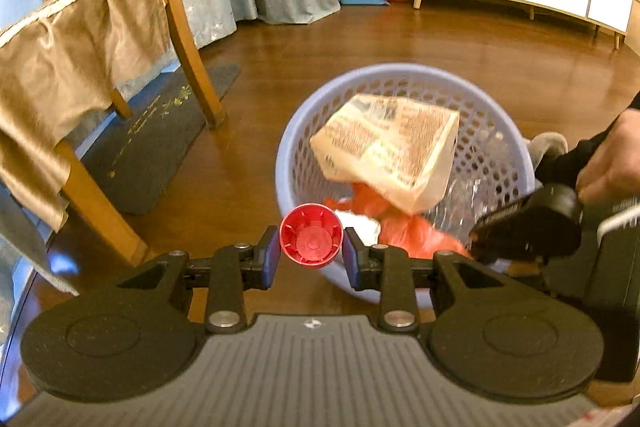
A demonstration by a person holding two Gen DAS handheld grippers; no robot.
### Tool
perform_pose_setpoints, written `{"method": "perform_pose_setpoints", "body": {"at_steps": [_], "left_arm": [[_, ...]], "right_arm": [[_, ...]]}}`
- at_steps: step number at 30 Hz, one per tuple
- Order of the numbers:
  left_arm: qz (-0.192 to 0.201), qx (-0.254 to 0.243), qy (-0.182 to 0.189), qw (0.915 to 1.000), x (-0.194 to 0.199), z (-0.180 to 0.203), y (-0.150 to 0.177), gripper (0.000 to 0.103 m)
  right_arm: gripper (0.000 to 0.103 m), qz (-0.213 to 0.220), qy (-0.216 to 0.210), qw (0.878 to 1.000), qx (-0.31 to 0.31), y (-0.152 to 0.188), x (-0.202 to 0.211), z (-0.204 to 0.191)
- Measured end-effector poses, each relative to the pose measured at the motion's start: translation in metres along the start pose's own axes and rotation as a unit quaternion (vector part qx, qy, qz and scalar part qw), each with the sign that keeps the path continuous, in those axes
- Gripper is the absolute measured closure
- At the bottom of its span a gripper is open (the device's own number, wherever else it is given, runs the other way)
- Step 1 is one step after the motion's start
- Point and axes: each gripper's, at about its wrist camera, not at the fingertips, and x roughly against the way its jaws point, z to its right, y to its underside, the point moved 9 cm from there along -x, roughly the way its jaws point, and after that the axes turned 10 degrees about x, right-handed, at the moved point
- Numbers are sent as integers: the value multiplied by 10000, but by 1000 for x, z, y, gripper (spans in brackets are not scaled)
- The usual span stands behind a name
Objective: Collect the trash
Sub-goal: 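Carry the red cap over the wastebasket and open the left tool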
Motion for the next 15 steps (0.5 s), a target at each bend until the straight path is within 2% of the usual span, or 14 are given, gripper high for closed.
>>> {"method": "perform_pose_setpoints", "body": {"at_steps": [15], "left_arm": [[60,-116,102,9999,-12,13,-21,75]], "right_arm": [[91,230,-64,9997,52,-1,15,-5]]}}
